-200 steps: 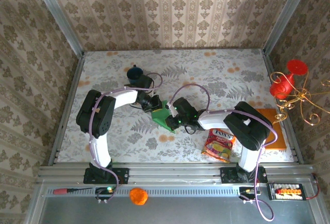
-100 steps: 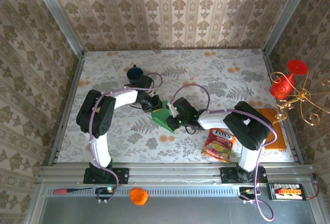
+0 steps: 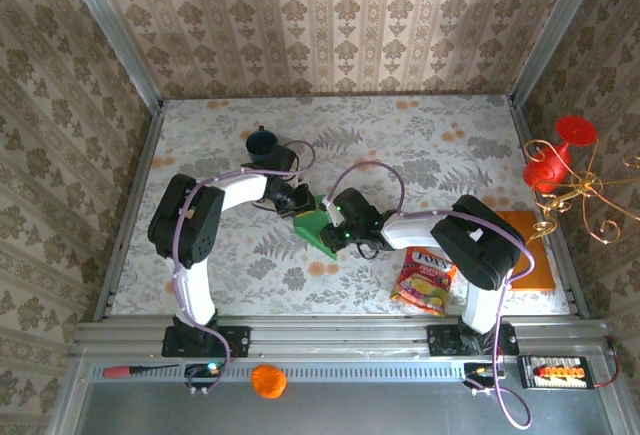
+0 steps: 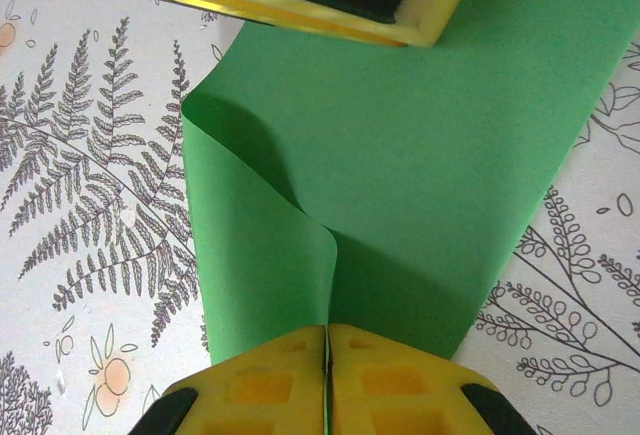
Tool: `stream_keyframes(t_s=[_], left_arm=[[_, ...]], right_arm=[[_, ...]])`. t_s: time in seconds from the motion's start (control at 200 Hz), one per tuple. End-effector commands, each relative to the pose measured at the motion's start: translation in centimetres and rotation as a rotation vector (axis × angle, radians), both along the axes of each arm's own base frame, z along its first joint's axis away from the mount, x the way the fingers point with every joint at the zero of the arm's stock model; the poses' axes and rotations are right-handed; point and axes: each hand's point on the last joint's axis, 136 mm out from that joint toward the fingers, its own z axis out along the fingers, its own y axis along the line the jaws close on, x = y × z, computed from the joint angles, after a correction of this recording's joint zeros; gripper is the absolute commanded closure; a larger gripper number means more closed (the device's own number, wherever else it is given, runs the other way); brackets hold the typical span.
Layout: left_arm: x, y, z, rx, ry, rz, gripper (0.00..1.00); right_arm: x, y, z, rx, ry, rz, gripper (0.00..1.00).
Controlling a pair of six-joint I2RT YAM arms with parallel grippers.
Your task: Fold a paper plane with a square sheet of paper (pick it up from the middle)
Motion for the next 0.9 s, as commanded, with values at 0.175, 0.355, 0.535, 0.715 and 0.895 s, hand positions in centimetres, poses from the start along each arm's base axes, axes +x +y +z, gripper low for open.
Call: stream_keyframes(t_s=[0.175,0.355,0.535,0.715,0.895], left_arm=[[1.0,2.3,2.7,-0.015,-0.09,0.099,0.81],[0.5,3.1,1.4,-0.035,-0.036,0.104,0.82],[0.2,2.3,0.6,-0.044,-0.01,0.084,0.84],[0.5,2.5,1.3,-0.031,-0.027,0.104,0.85],[-0.3,3.8,3.3,-0.008,-0.072,0.158,0.85]], right_arm=[[-0.7,-1.2,-1.7,-0.086,0.12,-0.05,0.9],[-0.5,-1.4,-1.2,-0.089,0.138,-0.09,0.89],[-0.2,-1.3,-0.7,-0.085,0.131,-0.104,0.89],[-0.1,-1.5,-1.0,-0.105,0.14,-0.11,0.89],[0.9,-1.7,-1.1,-0.112,0.137,-0.17,0.89]])
